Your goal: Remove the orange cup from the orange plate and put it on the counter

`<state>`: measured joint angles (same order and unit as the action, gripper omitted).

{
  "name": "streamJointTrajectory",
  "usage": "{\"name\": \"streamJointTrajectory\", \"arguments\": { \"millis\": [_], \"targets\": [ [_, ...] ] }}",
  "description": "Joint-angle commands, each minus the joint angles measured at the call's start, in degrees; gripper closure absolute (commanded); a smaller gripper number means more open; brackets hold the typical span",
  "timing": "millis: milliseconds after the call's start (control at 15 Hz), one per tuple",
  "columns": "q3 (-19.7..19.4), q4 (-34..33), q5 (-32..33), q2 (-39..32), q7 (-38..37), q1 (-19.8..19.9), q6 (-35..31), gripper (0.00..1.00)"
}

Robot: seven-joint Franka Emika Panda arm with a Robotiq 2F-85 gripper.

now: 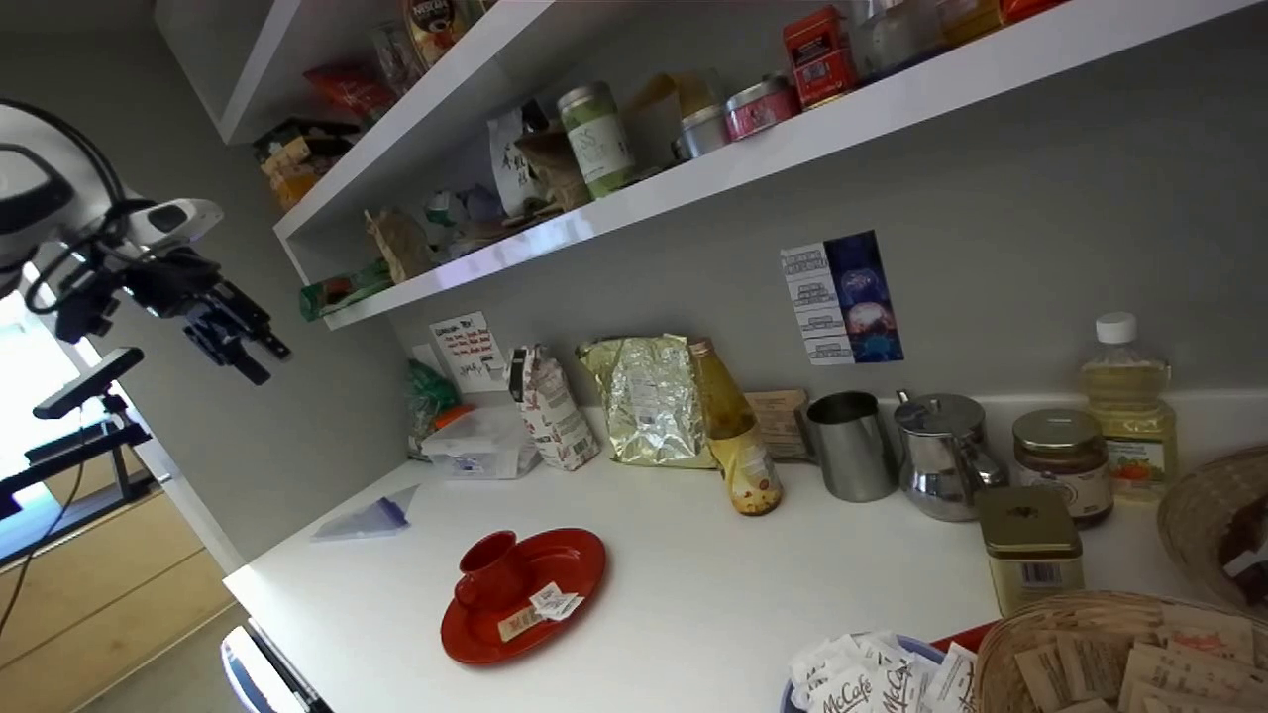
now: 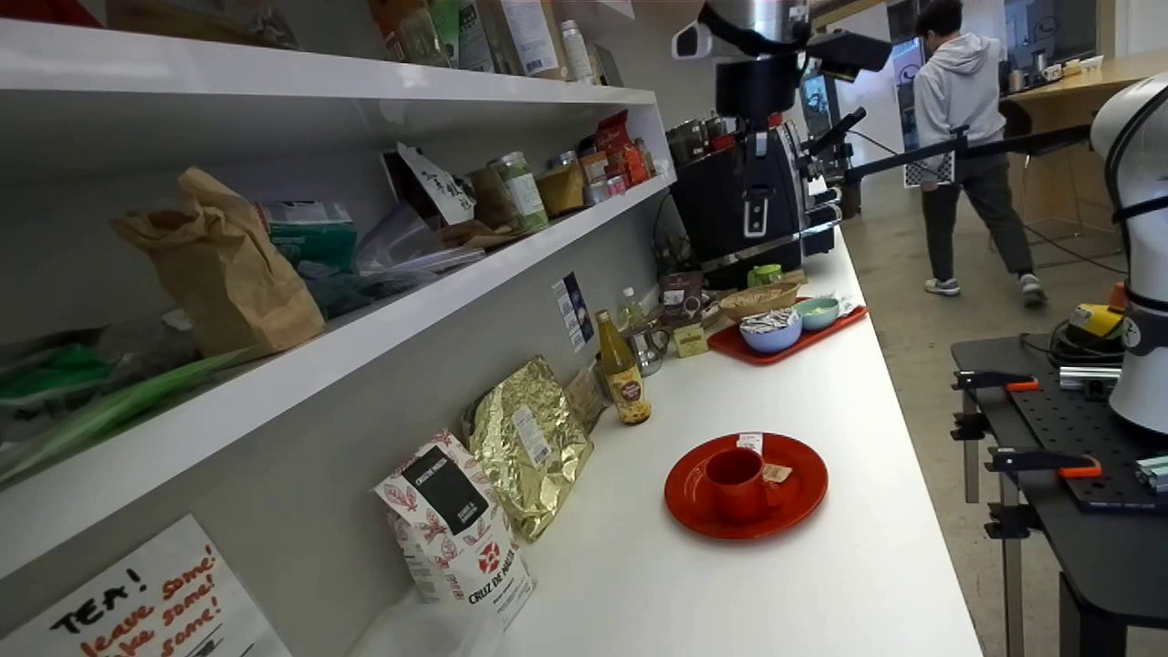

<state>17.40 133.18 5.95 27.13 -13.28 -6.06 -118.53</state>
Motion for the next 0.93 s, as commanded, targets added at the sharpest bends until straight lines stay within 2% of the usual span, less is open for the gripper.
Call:
{"name": "streamJointTrajectory", "arguments": {
  "millis": [0, 400, 867],
  "targets": [
    [-1.36, -2.4, 1.12, -9.72, 1.33, -0.33, -2.35, 0.0],
    [-3.49, 0.28, 1.11, -19.37, 1.6, -0.81, -4.06, 0.0],
    [-6.8, 0.99, 2.2, -26.28, -3.78, -0.15, -8.56, 0.0]
  ]
}}
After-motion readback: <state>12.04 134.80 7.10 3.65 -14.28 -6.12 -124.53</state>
